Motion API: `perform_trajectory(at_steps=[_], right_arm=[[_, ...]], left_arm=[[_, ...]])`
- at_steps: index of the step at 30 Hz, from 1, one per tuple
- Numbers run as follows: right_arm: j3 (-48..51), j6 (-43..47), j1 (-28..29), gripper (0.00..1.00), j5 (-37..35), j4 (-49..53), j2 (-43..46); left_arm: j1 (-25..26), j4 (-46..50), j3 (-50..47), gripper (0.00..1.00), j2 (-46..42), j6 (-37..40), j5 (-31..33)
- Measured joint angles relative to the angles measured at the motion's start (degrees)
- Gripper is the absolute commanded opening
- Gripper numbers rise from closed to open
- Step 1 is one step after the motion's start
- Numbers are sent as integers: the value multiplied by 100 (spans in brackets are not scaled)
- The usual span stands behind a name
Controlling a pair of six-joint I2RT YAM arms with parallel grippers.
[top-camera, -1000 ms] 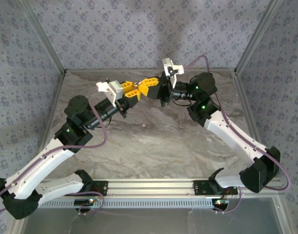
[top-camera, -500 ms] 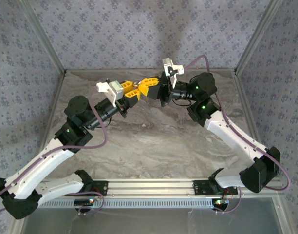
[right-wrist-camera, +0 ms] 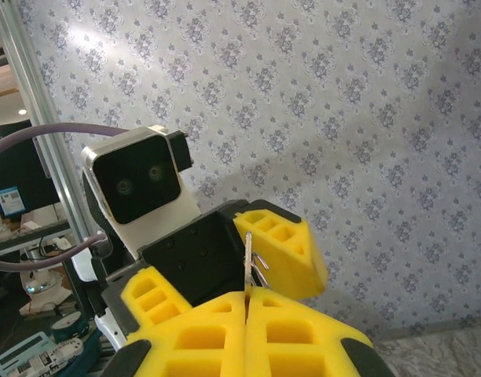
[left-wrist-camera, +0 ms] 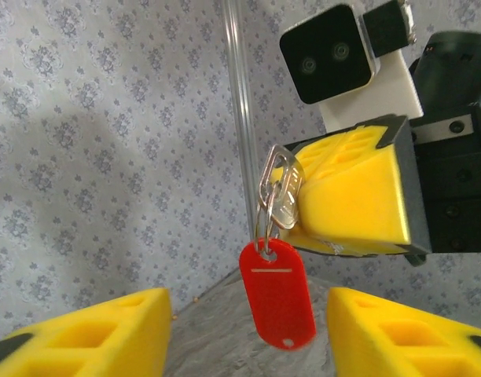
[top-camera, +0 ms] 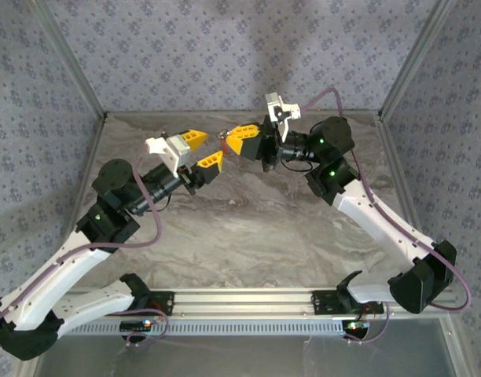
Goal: Remove the keys from the keyring
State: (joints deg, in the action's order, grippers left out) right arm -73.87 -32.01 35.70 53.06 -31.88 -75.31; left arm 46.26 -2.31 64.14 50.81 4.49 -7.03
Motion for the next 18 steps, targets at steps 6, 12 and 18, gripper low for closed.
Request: perform_trajectory(at_steps=[6, 12, 18], right_arm=[[11, -11, 0, 0, -79, 4, 0], [11, -11, 0, 0, -105, 4, 0], [11, 7, 2, 0, -127, 35, 0]], left_arm=[[0, -22, 0, 69, -103, -111, -267], [0, -42, 0, 70, -109, -160, -590], [42, -52, 0, 71, -46, -219, -745]])
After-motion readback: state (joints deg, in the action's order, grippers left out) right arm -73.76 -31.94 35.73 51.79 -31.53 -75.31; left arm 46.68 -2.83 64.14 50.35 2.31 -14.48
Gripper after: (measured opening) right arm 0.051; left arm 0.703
